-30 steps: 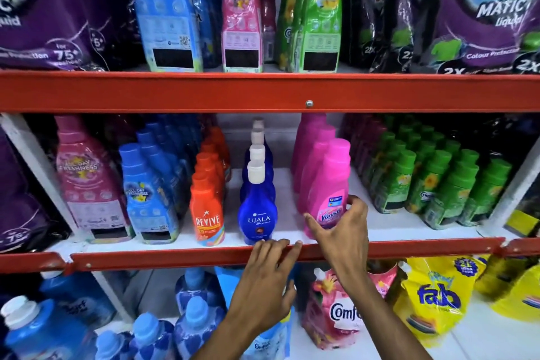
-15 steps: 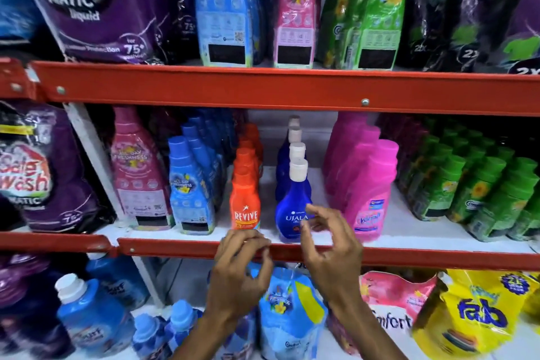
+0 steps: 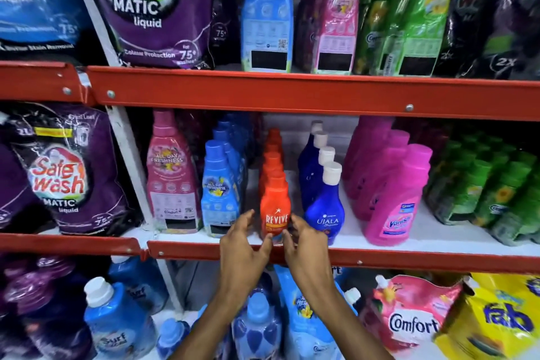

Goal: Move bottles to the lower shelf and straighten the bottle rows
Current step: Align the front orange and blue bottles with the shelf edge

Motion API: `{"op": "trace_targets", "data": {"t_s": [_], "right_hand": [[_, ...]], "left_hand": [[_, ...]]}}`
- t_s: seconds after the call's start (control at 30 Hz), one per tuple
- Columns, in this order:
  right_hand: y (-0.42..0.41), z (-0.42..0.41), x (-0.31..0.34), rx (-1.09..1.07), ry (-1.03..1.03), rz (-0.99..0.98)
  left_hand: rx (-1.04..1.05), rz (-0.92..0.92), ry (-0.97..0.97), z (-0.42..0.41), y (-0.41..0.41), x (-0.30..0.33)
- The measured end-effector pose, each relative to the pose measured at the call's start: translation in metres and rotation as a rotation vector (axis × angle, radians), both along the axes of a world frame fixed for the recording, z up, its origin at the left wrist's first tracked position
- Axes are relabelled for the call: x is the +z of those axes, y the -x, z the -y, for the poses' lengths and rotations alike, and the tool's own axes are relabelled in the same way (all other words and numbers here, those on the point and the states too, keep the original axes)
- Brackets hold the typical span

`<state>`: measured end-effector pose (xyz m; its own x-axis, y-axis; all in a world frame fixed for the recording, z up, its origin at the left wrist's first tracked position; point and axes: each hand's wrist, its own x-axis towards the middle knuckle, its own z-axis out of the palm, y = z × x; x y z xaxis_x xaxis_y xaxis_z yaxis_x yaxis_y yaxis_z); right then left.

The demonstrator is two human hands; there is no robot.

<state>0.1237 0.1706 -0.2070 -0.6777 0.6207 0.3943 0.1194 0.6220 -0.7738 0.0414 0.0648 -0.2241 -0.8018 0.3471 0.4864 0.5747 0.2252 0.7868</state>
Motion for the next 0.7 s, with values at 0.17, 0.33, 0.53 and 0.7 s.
{"op": "trace_targets", "data": {"t_s": [0.17,0.33,0.53,0.7], "right_hand": [[0.0040,-0.0029,-0.0030,-0.026,0.016,-0.004],[0.0054,-0.0031,-0.0056,-0.008,0.027,-0.052],[0.0098,-0.0028,-0.0059,0.024,0.054,-0.062],[0.0112,-0.0037,-0.0092,0.032,0.060,-0.081]], "left_hand": [[-0.075,-0.004,0.001,-0.0022,0.0046,0.0018],[-0.064,-0.019,-0.009,-0.0028,0.0061,-0.0011],[-0.032,-0.040,-0.008,-0.0027,0.0062,-0.0015],[-0.025,-0.038,0.009,-0.0024,0.0074,-0.0030]]}}
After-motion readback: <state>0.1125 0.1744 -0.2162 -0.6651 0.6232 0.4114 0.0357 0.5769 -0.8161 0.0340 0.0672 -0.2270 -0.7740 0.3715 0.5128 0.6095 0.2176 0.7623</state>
